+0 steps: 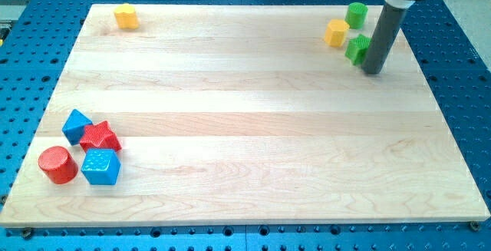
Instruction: Slide the green circle closer to the yellow hexagon
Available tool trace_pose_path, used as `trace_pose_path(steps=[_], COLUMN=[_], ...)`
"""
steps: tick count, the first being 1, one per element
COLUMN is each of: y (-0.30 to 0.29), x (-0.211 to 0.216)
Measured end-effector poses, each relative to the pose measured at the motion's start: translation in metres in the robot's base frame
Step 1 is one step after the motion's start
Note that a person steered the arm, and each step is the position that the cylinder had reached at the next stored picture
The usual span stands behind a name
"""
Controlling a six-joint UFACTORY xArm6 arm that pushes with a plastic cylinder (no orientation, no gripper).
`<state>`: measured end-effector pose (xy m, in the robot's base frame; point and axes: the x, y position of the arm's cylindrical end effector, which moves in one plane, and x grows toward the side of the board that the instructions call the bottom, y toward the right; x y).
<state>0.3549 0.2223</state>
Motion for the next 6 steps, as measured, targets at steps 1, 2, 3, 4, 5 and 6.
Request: trace_pose_path(steps=[1, 2, 3, 4, 5, 6], y=[-0.001, -0.002, 0.066, 0.104, 0.048, -0.024], x=[-0.051, -0.062, -0.085, -0.122, -0.143, -0.139])
